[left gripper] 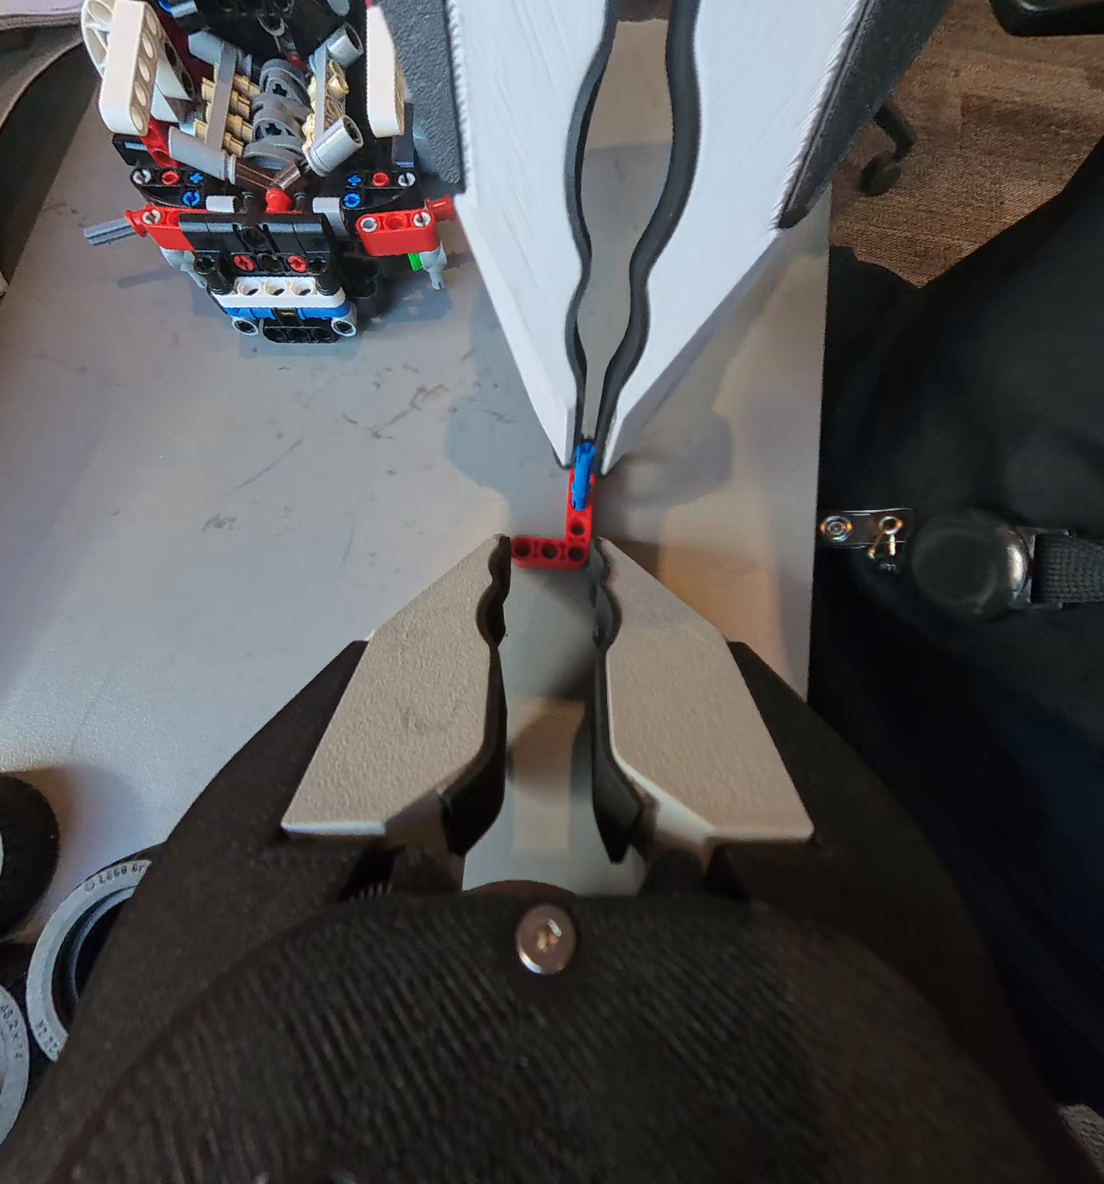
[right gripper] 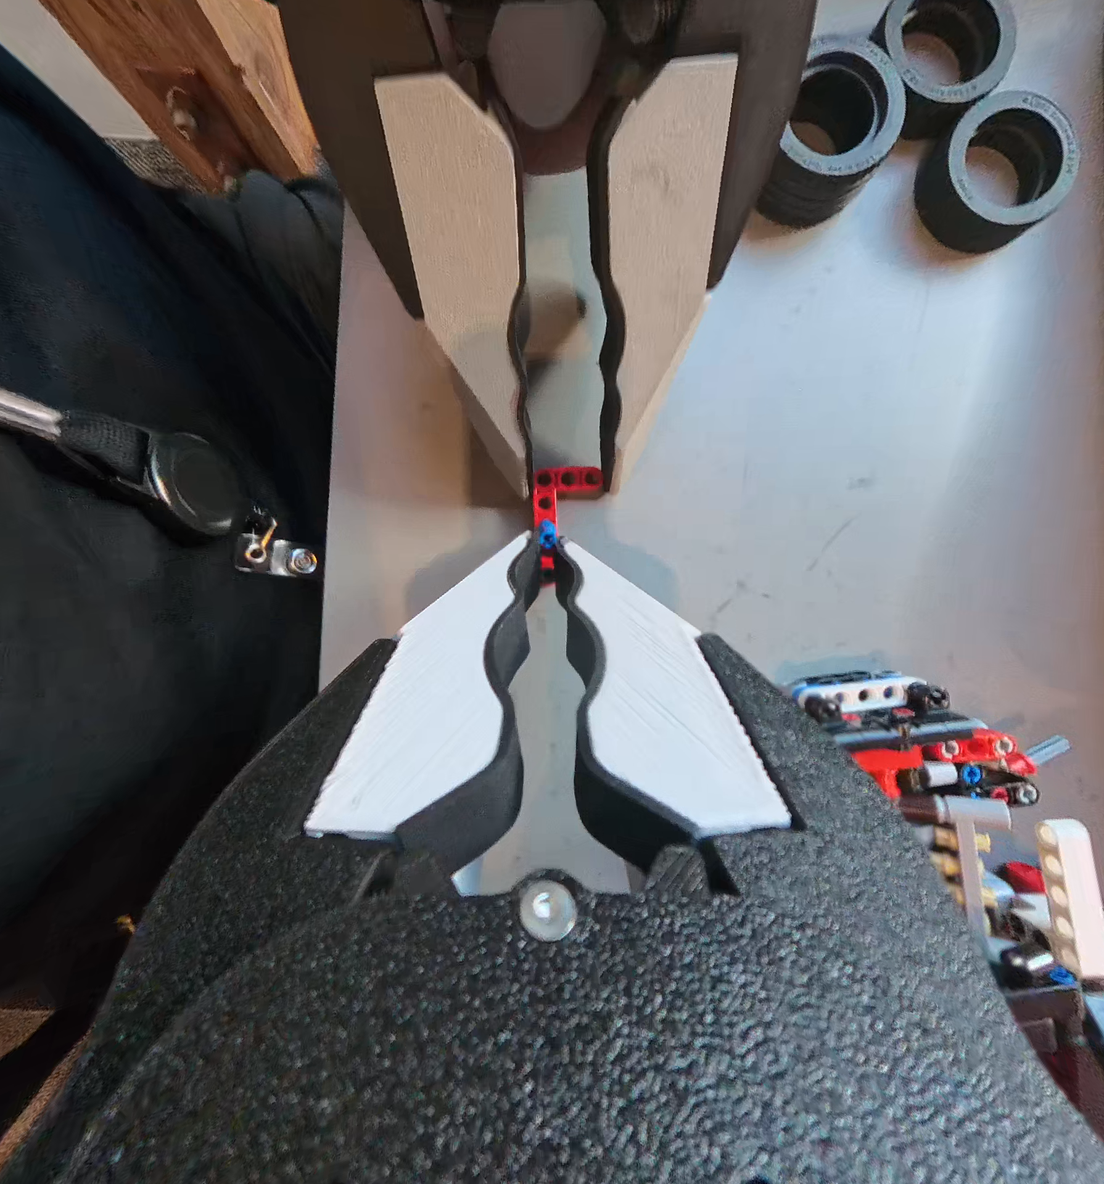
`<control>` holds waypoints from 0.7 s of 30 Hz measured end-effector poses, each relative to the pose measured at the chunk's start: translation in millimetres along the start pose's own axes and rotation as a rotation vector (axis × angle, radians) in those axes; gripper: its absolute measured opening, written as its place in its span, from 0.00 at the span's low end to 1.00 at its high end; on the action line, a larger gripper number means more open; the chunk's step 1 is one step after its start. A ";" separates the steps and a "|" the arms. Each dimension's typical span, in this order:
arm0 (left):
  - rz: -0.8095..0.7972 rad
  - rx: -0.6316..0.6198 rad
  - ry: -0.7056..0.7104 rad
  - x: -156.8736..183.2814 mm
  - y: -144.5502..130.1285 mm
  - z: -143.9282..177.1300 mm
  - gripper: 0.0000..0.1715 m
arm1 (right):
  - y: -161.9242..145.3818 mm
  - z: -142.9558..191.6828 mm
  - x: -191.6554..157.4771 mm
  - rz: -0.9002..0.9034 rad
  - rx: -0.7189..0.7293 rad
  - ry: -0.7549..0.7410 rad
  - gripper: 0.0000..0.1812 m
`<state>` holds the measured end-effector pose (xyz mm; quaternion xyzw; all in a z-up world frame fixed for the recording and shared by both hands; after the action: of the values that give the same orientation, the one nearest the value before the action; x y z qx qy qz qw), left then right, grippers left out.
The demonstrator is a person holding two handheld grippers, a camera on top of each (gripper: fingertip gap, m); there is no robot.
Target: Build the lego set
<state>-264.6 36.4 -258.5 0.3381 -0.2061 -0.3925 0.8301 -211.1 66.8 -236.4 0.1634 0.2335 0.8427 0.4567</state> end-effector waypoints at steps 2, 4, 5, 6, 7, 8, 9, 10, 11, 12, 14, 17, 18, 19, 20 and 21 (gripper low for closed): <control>0.007 0.001 0.001 -0.9 -0.3 0.5 0.13 | -7.6 0.5 -0.1 0.019 -0.005 -0.031 0.02; 0.001 0.000 0.004 -0.5 -0.3 0.3 0.13 | -6.5 0.4 -2.0 0.072 -0.008 -0.071 0.02; 0.003 -0.001 0.004 -0.7 -0.5 0.7 0.13 | -5.0 0.1 -2.6 0.103 -0.018 -0.087 0.01; 0.009 0.000 0.002 -1.1 -0.6 1.0 0.13 | -4.1 -0.1 -2.8 0.120 -0.033 -0.089 0.01; 0.011 0.000 0.001 -1.3 -0.7 1.0 0.13 | -3.3 0.0 -2.6 0.127 -0.049 -0.082 0.01; 0.009 0.000 0.002 -1.2 -0.7 1.0 0.13 | -2.0 0.1 -2.4 0.134 -0.064 -0.077 0.01; 0.007 0.000 0.004 -1.1 -0.7 1.0 0.13 | -0.4 0.1 -2.8 0.145 -0.079 -0.071 0.01; 0.007 0.000 0.006 -1.2 -0.7 1.0 0.13 | 0.6 0.1 -3.5 0.160 -0.104 -0.066 0.01; 0.008 0.000 0.008 -1.0 -0.6 0.8 0.13 | 1.3 0.4 -3.7 0.175 -0.132 -0.063 0.01; 0.010 0.000 0.009 -1.0 -0.5 0.8 0.13 | 2.1 0.8 -3.5 0.180 -0.152 -0.058 0.01; 0.012 0.000 0.014 -0.9 -0.4 1.1 0.13 | 5.9 3.2 -2.2 0.144 -0.137 -0.044 0.01; 0.007 0.001 0.013 1.1 -0.6 1.3 0.13 | 7.3 7.6 1.9 0.053 -0.083 -0.026 0.01; 0.007 -0.001 0.008 1.7 -0.7 1.2 0.13 | 6.9 8.5 2.7 0.023 -0.065 -0.020 0.01; 0.007 -0.001 0.007 1.8 -0.7 1.2 0.13 | 6.5 9.3 3.0 -0.006 -0.047 -0.014 0.02; 0.010 0.000 0.005 1.7 -0.6 1.3 0.14 | 6.3 10.2 3.2 -0.033 -0.030 -0.013 0.02; 0.016 0.003 0.008 0.8 -0.4 1.6 0.15 | 5.7 11.1 3.1 -0.054 -0.019 -0.011 0.02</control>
<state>-265.3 35.0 -257.7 0.3391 -0.2060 -0.3843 0.8336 -211.2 69.5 -223.8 0.1573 0.2273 0.8312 0.4823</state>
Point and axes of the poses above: each gripper's, where its closed fingertips meet, z back along the fingers, y out of its top, x = y × z across the jaws, the point moved 4 cm from there along z, back along the fingers, and after that the axes turned 4 degrees about -y, right-handed, at the moved point
